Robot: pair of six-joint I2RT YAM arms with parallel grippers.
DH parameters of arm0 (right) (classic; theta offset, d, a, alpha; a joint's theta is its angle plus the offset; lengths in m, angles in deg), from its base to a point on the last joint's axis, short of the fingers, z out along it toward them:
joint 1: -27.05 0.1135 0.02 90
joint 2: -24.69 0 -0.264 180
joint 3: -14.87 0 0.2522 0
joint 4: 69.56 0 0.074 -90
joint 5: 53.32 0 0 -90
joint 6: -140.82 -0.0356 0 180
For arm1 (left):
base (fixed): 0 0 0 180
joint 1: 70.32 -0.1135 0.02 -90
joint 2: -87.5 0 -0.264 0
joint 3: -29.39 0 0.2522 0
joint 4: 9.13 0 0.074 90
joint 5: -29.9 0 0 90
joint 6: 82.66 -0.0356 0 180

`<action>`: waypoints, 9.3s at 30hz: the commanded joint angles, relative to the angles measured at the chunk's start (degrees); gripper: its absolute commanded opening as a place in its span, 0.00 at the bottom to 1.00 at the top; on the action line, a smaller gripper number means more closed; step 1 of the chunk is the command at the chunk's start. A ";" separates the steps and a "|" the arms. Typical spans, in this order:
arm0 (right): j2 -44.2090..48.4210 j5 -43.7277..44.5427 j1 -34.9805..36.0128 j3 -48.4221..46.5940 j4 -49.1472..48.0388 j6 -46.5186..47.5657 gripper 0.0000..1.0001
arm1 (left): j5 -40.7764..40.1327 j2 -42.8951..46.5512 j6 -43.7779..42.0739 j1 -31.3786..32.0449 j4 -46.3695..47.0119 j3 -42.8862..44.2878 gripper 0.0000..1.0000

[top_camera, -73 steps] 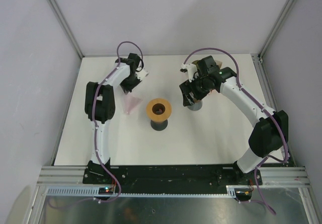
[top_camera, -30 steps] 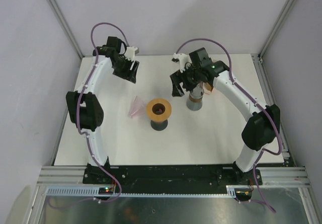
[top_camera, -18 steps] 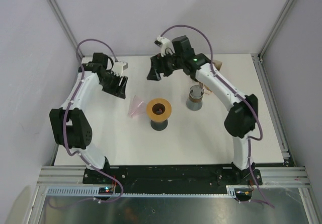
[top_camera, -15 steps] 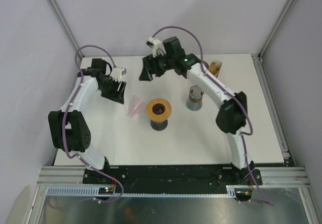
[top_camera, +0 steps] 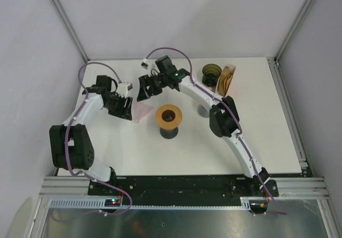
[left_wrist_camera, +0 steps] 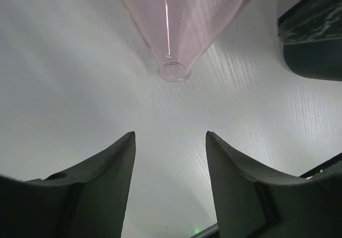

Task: Place the coffee filter in the dripper

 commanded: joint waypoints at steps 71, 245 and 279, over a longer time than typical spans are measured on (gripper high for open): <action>54.32 47.61 27.60 40.77 -1.92 55.27 0.00 | 4.18 7.31 2.03 -4.62 4.00 6.90 0.76; 40.65 29.88 3.08 56.14 -2.30 4.48 0.00 | -0.08 -0.02 6.71 24.76 -1.95 8.64 0.00; 41.77 41.97 8.48 60.59 -8.00 7.24 0.00 | 1.80 2.33 0.60 23.58 6.01 -4.85 0.00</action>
